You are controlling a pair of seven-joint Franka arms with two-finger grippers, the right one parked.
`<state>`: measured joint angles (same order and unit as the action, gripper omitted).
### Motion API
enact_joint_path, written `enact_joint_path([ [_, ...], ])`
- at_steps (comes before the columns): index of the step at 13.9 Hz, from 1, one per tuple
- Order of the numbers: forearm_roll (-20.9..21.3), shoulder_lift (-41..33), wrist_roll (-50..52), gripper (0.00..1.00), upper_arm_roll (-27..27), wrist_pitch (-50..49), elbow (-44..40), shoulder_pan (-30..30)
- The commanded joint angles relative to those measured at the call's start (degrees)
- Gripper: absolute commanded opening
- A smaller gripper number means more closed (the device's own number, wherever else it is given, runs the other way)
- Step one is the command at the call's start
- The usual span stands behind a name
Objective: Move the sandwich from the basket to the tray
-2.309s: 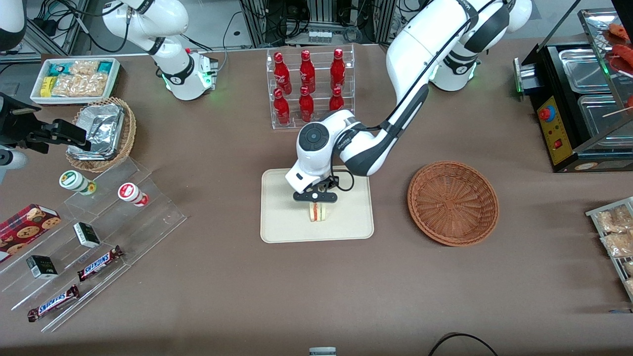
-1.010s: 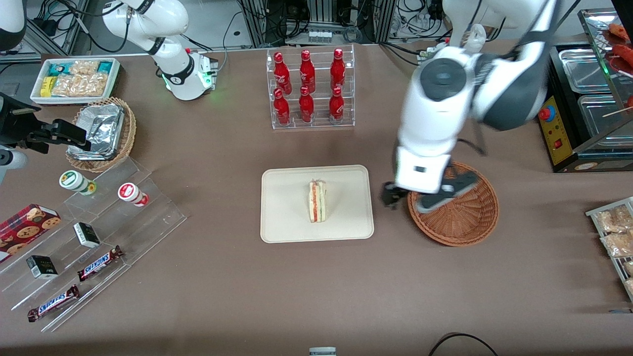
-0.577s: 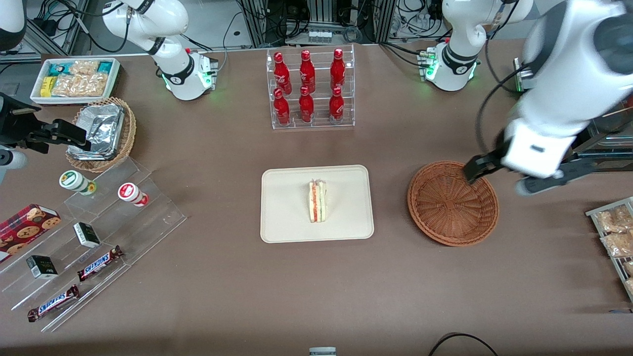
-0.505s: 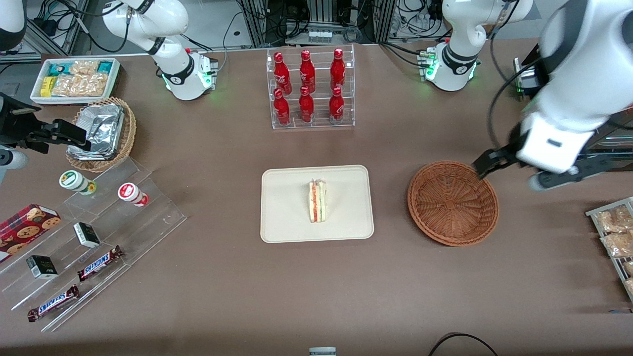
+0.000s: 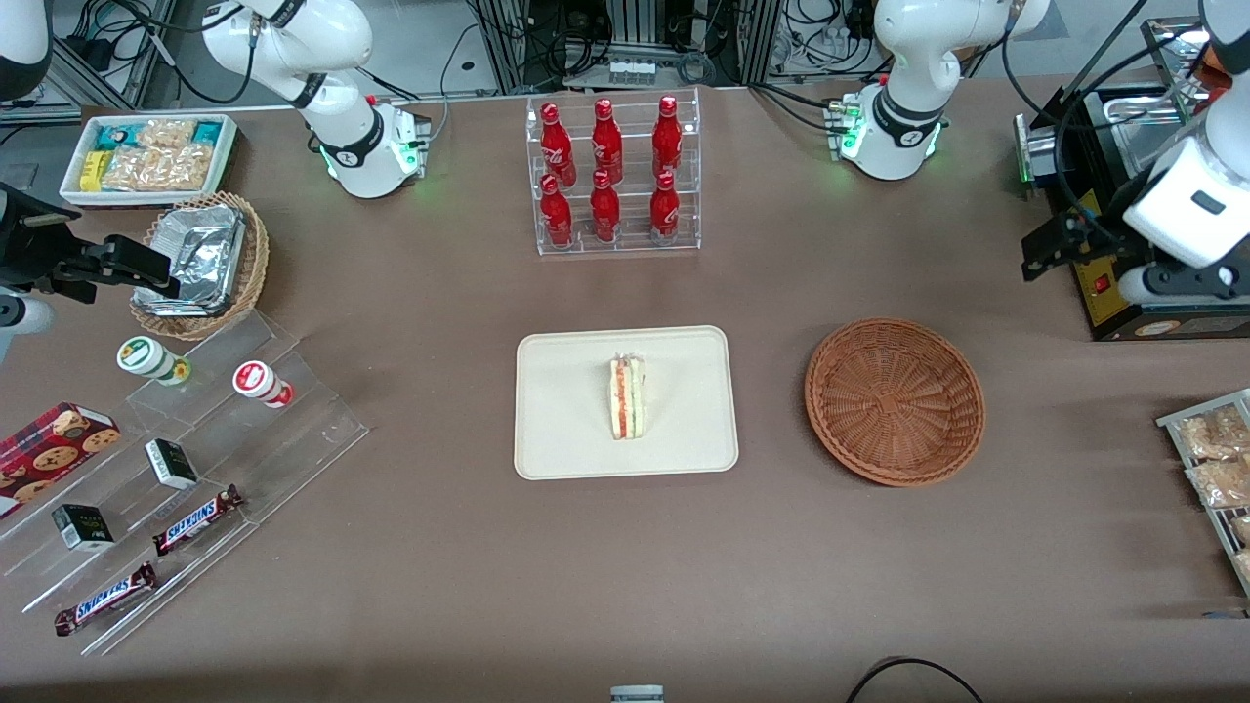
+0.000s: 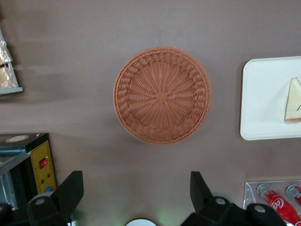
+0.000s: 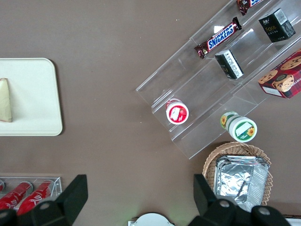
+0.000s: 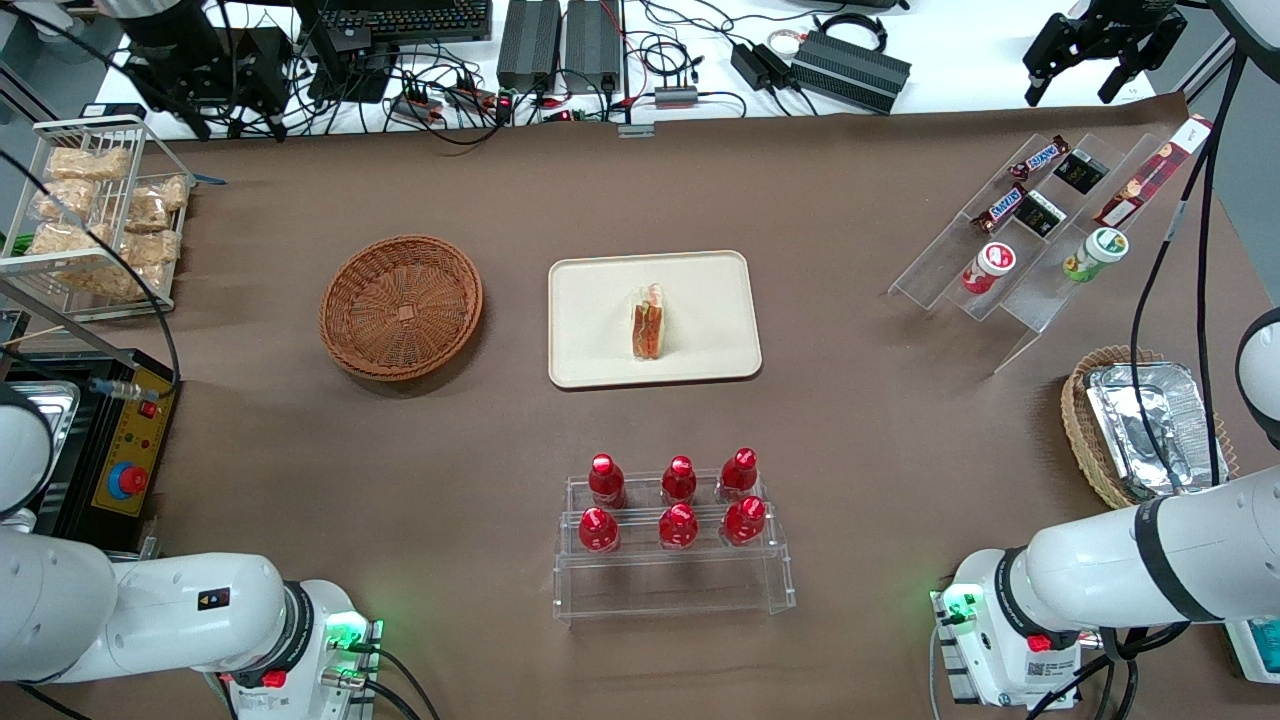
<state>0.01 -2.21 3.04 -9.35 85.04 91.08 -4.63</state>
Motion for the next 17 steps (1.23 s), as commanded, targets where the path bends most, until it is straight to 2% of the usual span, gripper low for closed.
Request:
enact_joint_path([
  [1, -1.15, -2.72, -1.82, 1.0, 9.57, 1.88, 2.97, 7.41],
  [2, -1.07, -1.49, -1.9, 1.0, 11.27, 1.97, 1.31, 9.18],
  [7, -0.36, 5.81, -3.91, 1.0, 11.37, 1.27, -9.07, 9.2],
  [9, -0.19, 5.2, -5.85, 1.0, 11.37, 1.1, -8.56, 9.11],
  [17, -0.27, 5.73, -2.08, 1.0, 11.2, 1.1, -7.24, 9.02],
])
